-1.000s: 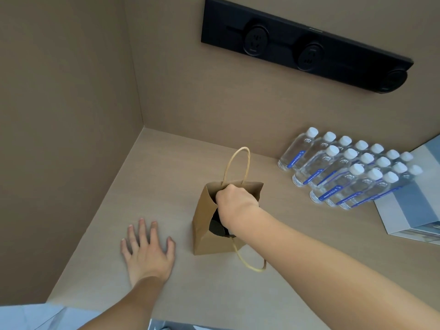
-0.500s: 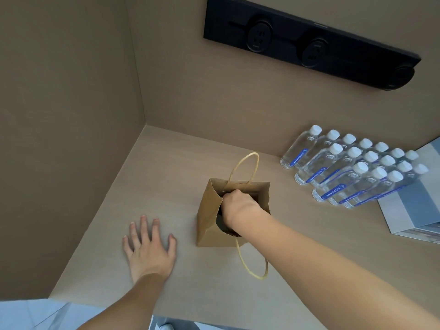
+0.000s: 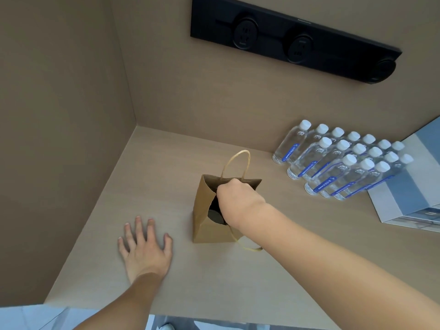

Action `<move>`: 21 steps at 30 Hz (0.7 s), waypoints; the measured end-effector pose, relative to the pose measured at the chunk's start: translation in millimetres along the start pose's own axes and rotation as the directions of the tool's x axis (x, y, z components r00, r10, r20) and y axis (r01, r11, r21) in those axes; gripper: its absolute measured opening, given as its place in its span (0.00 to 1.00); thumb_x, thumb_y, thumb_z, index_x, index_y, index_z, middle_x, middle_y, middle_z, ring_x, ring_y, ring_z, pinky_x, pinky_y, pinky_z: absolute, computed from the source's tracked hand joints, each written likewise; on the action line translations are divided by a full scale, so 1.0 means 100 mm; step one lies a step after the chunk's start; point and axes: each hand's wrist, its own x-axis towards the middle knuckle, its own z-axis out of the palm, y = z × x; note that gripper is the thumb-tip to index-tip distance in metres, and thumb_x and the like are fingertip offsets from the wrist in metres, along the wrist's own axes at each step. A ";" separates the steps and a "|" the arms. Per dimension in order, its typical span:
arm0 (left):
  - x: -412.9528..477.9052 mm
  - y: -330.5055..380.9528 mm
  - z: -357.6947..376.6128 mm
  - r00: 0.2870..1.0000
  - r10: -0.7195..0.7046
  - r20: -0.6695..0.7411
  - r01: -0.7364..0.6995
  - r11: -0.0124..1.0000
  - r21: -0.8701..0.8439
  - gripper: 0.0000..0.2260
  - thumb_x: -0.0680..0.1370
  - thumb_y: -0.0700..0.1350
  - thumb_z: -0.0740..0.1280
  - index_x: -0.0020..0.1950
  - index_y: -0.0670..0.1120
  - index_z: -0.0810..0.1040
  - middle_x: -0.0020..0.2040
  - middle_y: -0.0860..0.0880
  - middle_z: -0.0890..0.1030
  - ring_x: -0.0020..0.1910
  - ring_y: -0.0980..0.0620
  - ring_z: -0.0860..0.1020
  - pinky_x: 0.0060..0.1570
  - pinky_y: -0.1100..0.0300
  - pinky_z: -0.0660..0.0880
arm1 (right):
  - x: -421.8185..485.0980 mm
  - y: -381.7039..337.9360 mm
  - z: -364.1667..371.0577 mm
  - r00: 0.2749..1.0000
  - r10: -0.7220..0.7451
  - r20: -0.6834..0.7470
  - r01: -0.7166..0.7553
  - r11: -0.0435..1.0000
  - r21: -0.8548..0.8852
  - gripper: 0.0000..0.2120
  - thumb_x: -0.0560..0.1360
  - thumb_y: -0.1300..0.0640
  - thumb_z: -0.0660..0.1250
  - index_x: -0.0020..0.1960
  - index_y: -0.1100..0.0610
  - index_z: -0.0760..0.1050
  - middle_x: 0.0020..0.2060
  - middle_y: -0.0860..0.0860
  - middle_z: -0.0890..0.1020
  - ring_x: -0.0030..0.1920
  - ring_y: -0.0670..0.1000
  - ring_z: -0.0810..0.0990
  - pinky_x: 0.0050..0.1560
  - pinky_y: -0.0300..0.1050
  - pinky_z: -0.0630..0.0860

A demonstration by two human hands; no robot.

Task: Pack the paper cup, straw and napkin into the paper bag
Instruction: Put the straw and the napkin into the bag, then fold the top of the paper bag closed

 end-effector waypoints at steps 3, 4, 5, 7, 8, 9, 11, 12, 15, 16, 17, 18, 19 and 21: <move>0.00 -0.01 0.04 1.000 0.000 0.002 0.000 1.000 0.010 0.31 0.77 0.62 0.51 0.78 0.50 0.65 0.82 0.45 0.59 0.81 0.40 0.52 0.77 0.40 0.50 | -0.05 0.03 -0.13 0.998 -0.030 -0.049 0.031 0.999 0.017 0.06 0.73 0.67 0.64 0.47 0.59 0.76 0.35 0.53 0.67 0.39 0.59 0.72 0.37 0.48 0.72; 0.01 -0.02 0.05 1.000 0.000 0.000 0.000 1.000 0.011 0.32 0.76 0.62 0.51 0.77 0.50 0.65 0.82 0.45 0.60 0.81 0.40 0.52 0.77 0.39 0.50 | -0.08 0.06 -0.17 0.997 -0.031 -0.067 0.034 0.999 0.036 0.06 0.72 0.68 0.65 0.44 0.58 0.74 0.33 0.53 0.66 0.37 0.58 0.72 0.37 0.47 0.72; 0.01 -0.02 0.06 1.000 0.001 -0.003 0.000 1.000 0.009 0.31 0.76 0.62 0.51 0.77 0.50 0.66 0.82 0.44 0.60 0.81 0.39 0.53 0.77 0.39 0.50 | -0.11 0.09 -0.23 0.996 -0.028 -0.087 0.034 0.997 0.065 0.07 0.71 0.68 0.64 0.41 0.58 0.73 0.33 0.53 0.66 0.34 0.57 0.72 0.37 0.47 0.73; 0.02 -0.02 0.06 1.000 0.011 -0.010 -0.011 1.000 0.001 0.31 0.76 0.61 0.52 0.76 0.49 0.67 0.81 0.44 0.61 0.80 0.38 0.54 0.76 0.39 0.50 | -0.16 0.18 -0.33 0.989 -0.018 -0.150 0.040 0.988 0.149 0.09 0.69 0.70 0.61 0.40 0.58 0.75 0.35 0.55 0.72 0.34 0.58 0.74 0.39 0.47 0.76; 0.01 -0.02 0.05 1.000 0.016 -0.004 -0.016 1.000 -0.001 0.31 0.76 0.61 0.52 0.76 0.49 0.67 0.81 0.43 0.61 0.80 0.38 0.54 0.76 0.39 0.50 | -0.20 0.24 -0.38 0.980 -0.007 -0.200 0.048 0.979 0.200 0.10 0.68 0.69 0.61 0.40 0.58 0.78 0.38 0.57 0.76 0.37 0.60 0.77 0.41 0.48 0.78; 0.00 -0.03 0.03 1.000 0.018 0.003 -0.018 1.000 -0.007 0.31 0.76 0.61 0.52 0.77 0.49 0.67 0.81 0.43 0.61 0.80 0.38 0.54 0.76 0.40 0.50 | -0.24 0.31 -0.42 0.967 0.012 -0.256 0.055 0.966 0.252 0.12 0.68 0.68 0.60 0.41 0.57 0.80 0.40 0.58 0.79 0.39 0.61 0.79 0.43 0.49 0.81; -0.02 -0.04 -0.01 1.000 0.022 0.019 -0.021 0.999 -0.045 0.30 0.76 0.60 0.53 0.76 0.49 0.67 0.81 0.43 0.62 0.80 0.38 0.54 0.76 0.40 0.50 | -0.37 0.47 -0.43 0.922 0.083 -0.379 0.063 0.932 0.356 0.11 0.69 0.65 0.62 0.39 0.55 0.81 0.37 0.56 0.83 0.40 0.58 0.82 0.43 0.49 0.82; -0.02 -0.04 -0.05 0.999 0.012 0.035 -0.009 0.997 -0.076 0.30 0.77 0.60 0.55 0.76 0.50 0.67 0.81 0.44 0.62 0.80 0.39 0.54 0.76 0.41 0.50 | -0.45 0.57 -0.40 0.891 0.133 -0.434 0.063 0.911 0.408 0.10 0.70 0.64 0.63 0.39 0.54 0.81 0.34 0.53 0.84 0.39 0.56 0.83 0.42 0.47 0.81; 0.06 0.08 -0.29 0.987 -0.053 0.148 0.094 0.954 -0.286 0.26 0.78 0.53 0.66 0.75 0.49 0.69 0.79 0.43 0.65 0.79 0.39 0.58 0.76 0.41 0.54 | -0.64 0.87 -0.22 0.840 0.307 -0.448 0.002 0.823 0.568 0.09 0.71 0.62 0.64 0.39 0.52 0.81 0.30 0.47 0.84 0.37 0.51 0.83 0.41 0.44 0.79; 0.09 0.14 -0.42 0.984 -0.054 0.167 0.124 0.886 -0.446 0.22 0.78 0.47 0.68 0.72 0.48 0.72 0.75 0.41 0.71 0.75 0.38 0.65 0.74 0.42 0.61 | -0.67 0.97 -0.13 0.844 0.345 -0.410 -0.029 0.793 0.608 0.09 0.71 0.62 0.64 0.39 0.52 0.81 0.31 0.47 0.84 0.37 0.50 0.83 0.41 0.43 0.79; 0.09 0.22 -0.58 0.984 -0.023 0.176 0.129 0.775 -0.619 0.18 0.78 0.41 0.69 0.67 0.46 0.75 0.69 0.40 0.77 0.68 0.38 0.73 0.69 0.44 0.68 | -0.69 1.05 -0.02 0.861 0.361 -0.358 -0.057 0.767 0.639 0.10 0.71 0.63 0.64 0.39 0.51 0.81 0.33 0.48 0.84 0.38 0.51 0.83 0.41 0.41 0.77; 0.07 0.31 -0.76 0.987 0.030 0.161 0.103 0.652 -0.751 0.14 0.77 0.35 0.67 0.62 0.46 0.77 0.62 0.42 0.81 0.61 0.39 0.78 0.64 0.47 0.73 | -0.69 1.10 0.09 0.885 0.357 -0.297 -0.077 0.743 0.664 0.12 0.71 0.65 0.64 0.40 0.50 0.81 0.35 0.48 0.85 0.38 0.51 0.83 0.40 0.39 0.76; 0.03 0.41 -0.95 0.986 0.095 0.136 0.060 0.563 -0.824 0.14 0.77 0.31 0.66 0.55 0.48 0.79 0.56 0.45 0.85 0.56 0.43 0.82 0.60 0.52 0.76 | -0.69 1.13 0.19 0.911 0.339 -0.235 -0.089 0.718 0.690 0.14 0.71 0.67 0.63 0.42 0.50 0.81 0.38 0.48 0.85 0.39 0.51 0.82 0.40 0.37 0.75; -0.09 0.56 -1.26 0.957 0.268 0.106 -0.040 0.486 -0.873 0.19 0.73 0.31 0.64 0.47 0.55 0.80 0.46 0.55 0.86 0.48 0.54 0.84 0.51 0.68 0.77 | -0.65 1.10 0.38 0.956 0.266 -0.123 -0.086 0.655 0.750 0.17 0.69 0.69 0.64 0.49 0.50 0.81 0.46 0.48 0.85 0.43 0.51 0.83 0.38 0.36 0.75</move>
